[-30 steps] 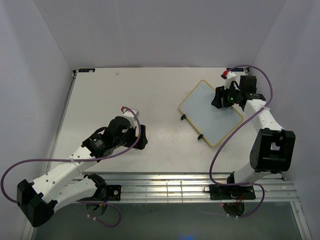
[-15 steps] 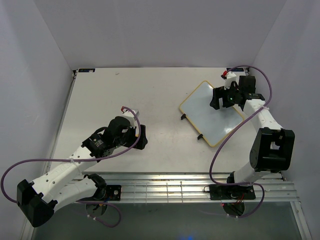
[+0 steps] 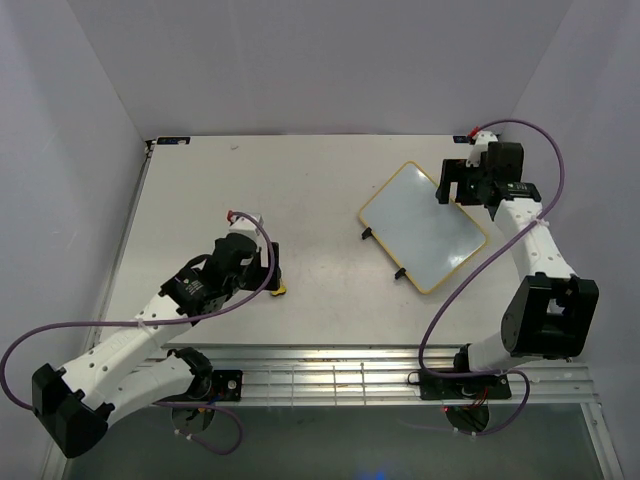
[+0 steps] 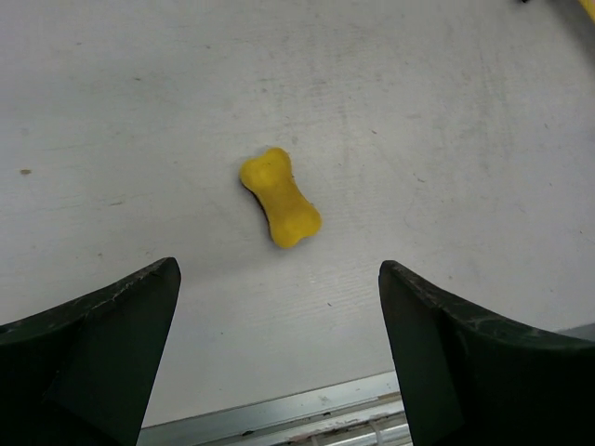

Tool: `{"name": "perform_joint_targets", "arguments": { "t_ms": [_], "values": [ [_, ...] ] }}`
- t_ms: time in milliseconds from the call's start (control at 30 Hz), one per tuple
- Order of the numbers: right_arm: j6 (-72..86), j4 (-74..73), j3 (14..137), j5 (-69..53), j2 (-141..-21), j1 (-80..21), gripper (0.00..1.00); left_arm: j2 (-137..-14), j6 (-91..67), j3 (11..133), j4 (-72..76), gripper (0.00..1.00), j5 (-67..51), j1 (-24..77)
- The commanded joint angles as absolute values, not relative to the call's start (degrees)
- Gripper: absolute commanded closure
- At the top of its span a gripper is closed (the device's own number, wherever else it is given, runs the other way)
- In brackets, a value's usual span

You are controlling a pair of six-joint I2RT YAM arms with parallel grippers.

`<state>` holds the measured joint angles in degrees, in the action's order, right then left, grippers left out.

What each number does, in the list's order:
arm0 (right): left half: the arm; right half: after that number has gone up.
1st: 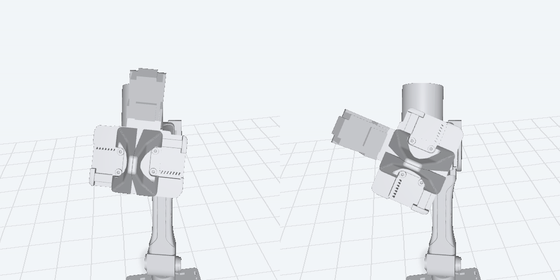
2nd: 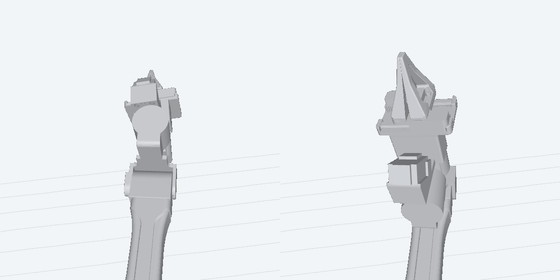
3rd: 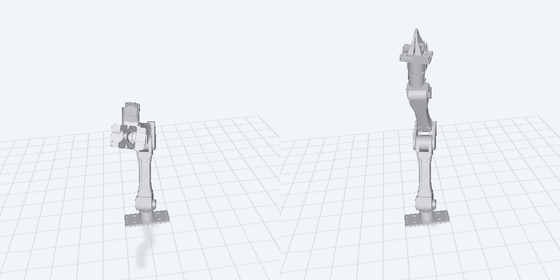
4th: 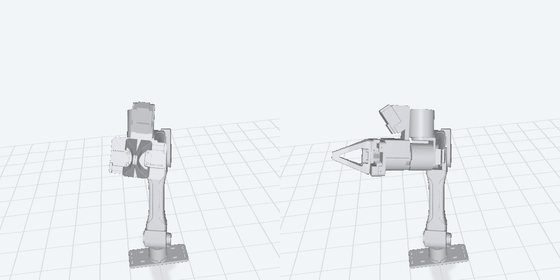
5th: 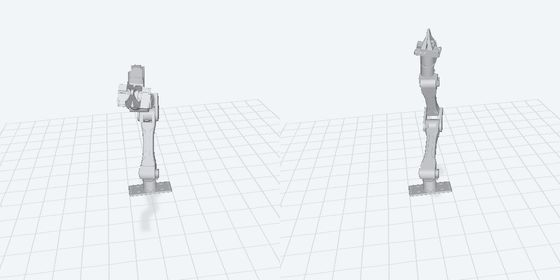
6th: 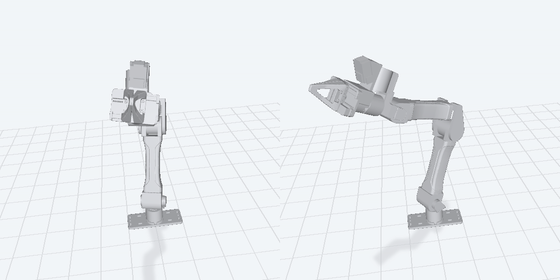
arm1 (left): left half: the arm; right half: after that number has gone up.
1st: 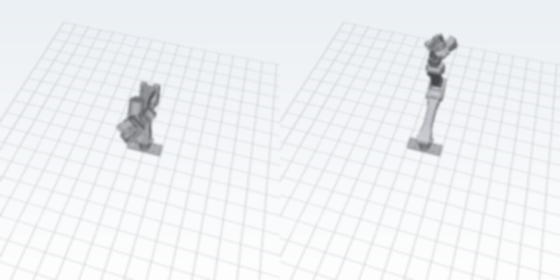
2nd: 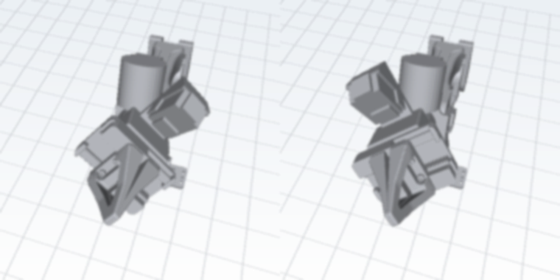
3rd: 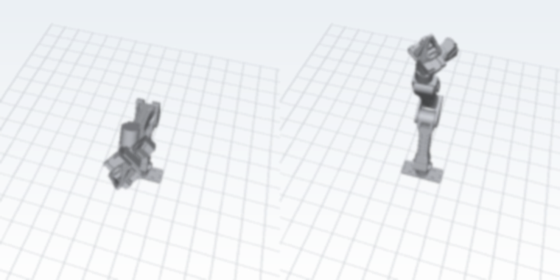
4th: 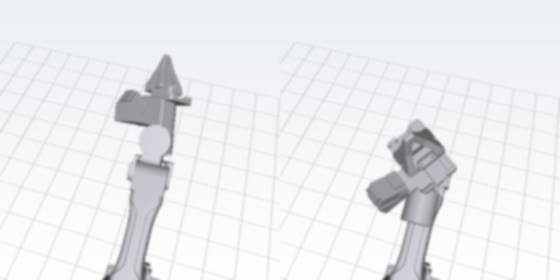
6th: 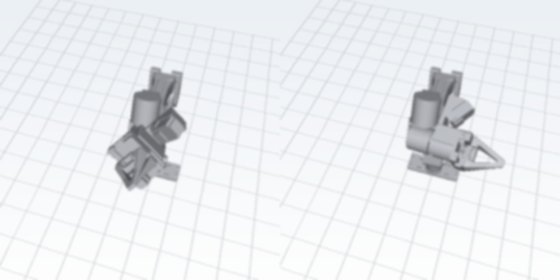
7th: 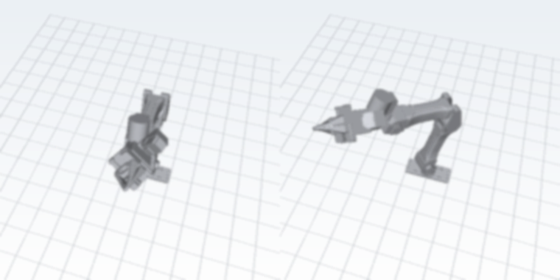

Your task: Erase the whiteboard

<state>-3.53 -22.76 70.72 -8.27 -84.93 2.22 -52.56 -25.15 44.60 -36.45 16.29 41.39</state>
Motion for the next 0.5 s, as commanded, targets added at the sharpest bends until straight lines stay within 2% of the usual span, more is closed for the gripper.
{"name": "perform_joint_targets", "arguments": {
  "t_ms": [0, 133, 233, 333, 467],
  "values": [
    [3.86, -26.63, 75.15, -2.82, -80.26, 2.02, 0.1, -49.67, -27.59, 46.14, -38.05, 0.02, 24.69, 38.24],
    [4.75, -26.89, 71.38, -1.23, -72.7, 0.53, 0.1, -46.33, -26.02, 46.06, -35.95, 0.02, 22.6, 27.55],
    [4.31, -29.08, 68.82, 1.56, -66.9, -2.45, 0.1, -43.95, -23.22, 45.35, -32.44, 0.02, 14.96, 18.85],
    [3.43, -31.55, 64.79, 2.81, -60.05, -4.13, 0.1, -44.29, -21.28, 45.79, -30.76, 0.02, 10.91, 15.21],
    [2.64, -34.27, 60.3, 4.57, -49.87, -5.36, 0.1, -47.19, -20.04, 52.44, -33.03, 0.02, 9.41, 15.12]
  ]
}}
